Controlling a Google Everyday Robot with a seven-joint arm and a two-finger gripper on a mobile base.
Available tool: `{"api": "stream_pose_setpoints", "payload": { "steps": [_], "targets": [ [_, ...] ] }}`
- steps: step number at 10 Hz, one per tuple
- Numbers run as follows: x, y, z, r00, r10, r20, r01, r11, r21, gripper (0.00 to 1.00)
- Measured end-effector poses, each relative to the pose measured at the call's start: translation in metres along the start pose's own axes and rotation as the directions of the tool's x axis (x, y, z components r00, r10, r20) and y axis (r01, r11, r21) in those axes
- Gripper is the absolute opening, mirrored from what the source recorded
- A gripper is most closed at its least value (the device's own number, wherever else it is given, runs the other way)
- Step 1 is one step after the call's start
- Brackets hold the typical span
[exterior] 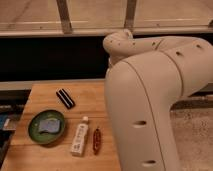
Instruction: Move the arm in a circular motion
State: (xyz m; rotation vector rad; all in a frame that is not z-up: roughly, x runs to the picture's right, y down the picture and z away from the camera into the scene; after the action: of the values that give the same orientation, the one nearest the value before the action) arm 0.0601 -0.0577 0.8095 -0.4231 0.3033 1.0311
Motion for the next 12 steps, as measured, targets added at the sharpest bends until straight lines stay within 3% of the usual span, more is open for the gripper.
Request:
{"api": "stream_pose_setpoints", "payload": {
  "steps": [3, 6, 8, 10, 12],
  "targets": [
    [0.041, 0.056, -0.023, 0.993, -0.118, 0.027, 0.119, 0.991, -0.060, 0.76],
    [0.102, 0.077, -0.042, 0.988, -0.146, 0.046, 0.150, 0.984, -0.093, 0.76],
    [0.143, 0.064, -0.049, 0.996, -0.074, 0.044, 0.077, 0.993, -0.084, 0.76],
    [0.160, 0.041, -0.049, 0.999, -0.005, 0.035, 0.007, 0.998, -0.066, 0.76],
    [0.156, 0.008, -0.044, 0.998, 0.059, 0.027, -0.058, 0.997, -0.042, 0.76]
  ]
}}
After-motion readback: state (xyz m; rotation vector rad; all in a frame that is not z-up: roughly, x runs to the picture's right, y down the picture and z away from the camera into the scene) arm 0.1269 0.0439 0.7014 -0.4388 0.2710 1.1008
